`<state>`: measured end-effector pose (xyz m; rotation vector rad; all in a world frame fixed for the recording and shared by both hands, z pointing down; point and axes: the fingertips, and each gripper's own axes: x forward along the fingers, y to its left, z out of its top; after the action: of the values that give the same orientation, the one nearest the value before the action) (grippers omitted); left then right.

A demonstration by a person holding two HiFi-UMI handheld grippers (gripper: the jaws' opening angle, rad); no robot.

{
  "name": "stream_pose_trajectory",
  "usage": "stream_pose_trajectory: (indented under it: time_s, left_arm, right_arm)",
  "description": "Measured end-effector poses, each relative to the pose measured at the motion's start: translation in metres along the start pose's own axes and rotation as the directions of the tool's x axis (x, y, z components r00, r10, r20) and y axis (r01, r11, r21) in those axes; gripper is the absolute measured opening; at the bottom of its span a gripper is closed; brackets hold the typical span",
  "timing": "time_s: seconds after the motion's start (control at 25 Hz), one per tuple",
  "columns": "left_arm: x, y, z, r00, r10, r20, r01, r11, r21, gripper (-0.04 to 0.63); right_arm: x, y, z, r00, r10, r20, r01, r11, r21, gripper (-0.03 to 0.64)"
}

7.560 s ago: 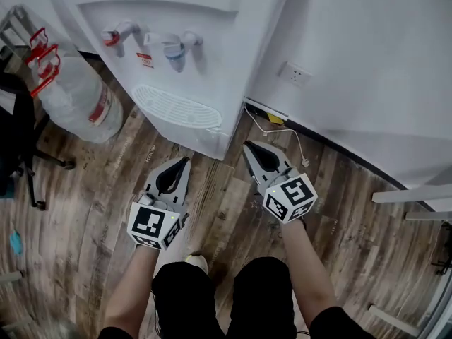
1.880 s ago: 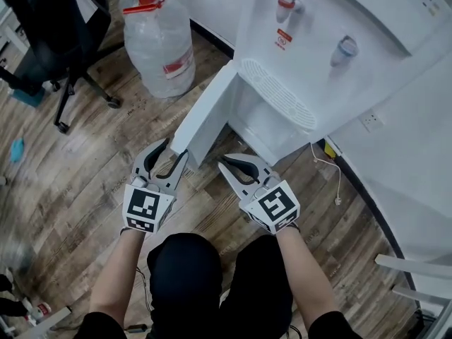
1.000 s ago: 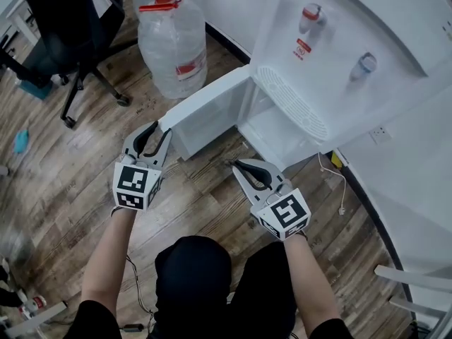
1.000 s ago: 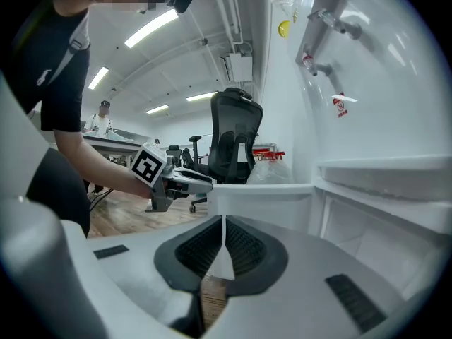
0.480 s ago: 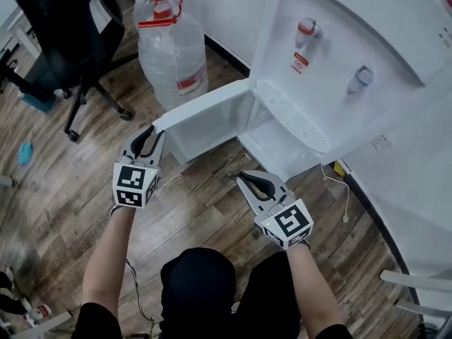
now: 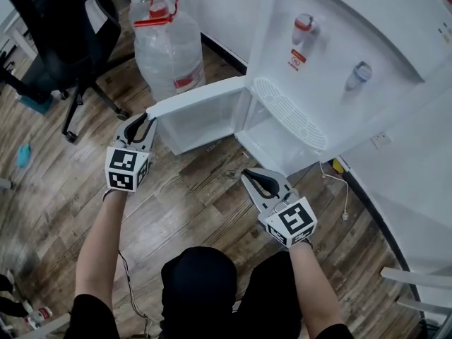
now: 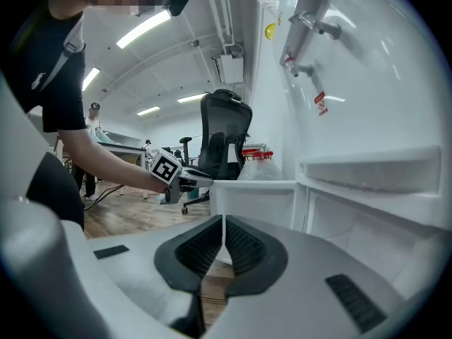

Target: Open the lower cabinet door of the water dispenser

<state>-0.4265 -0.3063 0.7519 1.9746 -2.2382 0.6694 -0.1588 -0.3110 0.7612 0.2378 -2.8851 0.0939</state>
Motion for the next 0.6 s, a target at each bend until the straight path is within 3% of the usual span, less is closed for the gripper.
stream_pose_trajectory:
  time_s: [0.6]
  left_arm:
    - [0.008, 0.015, 0.004, 0.999, 0.038, -0.002, -0.038, 0.999, 0.017, 0.106]
  right_arm:
    - [-0.017, -0.015, -0.005, 0.998, -0.057, 0.008, 0.057, 0.998, 0.022, 0.032]
